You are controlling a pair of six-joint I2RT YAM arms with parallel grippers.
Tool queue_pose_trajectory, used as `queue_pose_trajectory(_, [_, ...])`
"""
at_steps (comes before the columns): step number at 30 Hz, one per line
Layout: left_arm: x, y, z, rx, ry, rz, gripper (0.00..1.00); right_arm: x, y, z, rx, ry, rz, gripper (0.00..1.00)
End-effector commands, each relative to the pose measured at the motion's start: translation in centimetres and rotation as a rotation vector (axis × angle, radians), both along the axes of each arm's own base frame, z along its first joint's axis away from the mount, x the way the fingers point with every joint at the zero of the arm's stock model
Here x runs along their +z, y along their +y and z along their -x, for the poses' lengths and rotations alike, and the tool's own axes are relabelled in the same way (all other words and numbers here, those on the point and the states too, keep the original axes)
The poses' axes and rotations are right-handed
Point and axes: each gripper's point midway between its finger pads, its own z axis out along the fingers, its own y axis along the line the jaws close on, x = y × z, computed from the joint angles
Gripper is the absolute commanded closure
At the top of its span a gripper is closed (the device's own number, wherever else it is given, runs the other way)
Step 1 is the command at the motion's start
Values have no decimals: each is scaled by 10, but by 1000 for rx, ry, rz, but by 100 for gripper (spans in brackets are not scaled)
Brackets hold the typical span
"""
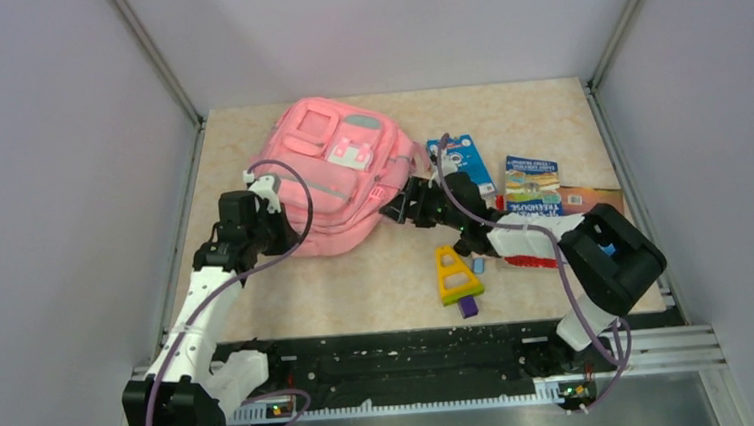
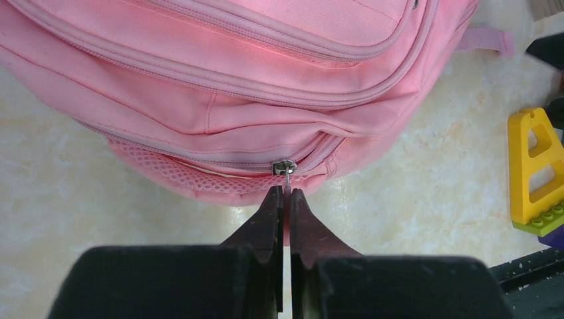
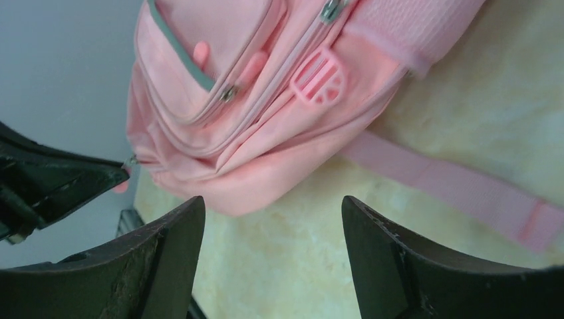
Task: Pack the student bag
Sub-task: Unzip the student bag at the center of the board.
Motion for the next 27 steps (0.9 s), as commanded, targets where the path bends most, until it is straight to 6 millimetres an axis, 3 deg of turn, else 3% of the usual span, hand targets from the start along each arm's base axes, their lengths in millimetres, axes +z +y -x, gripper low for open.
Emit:
queue_pose_trajectory(1, [24,-11,-13,-38,-93,52,100,32,41,31,72,29,-244,27])
queue_pose_trajectory(8, [28,-17,-12,-64,-103,73,100,19,57,52,2,87,-427,26])
queue_pose_trajectory(27, [27,-19,-12,-76,-96,83,100,-24,83,16,-108,144,-434,17])
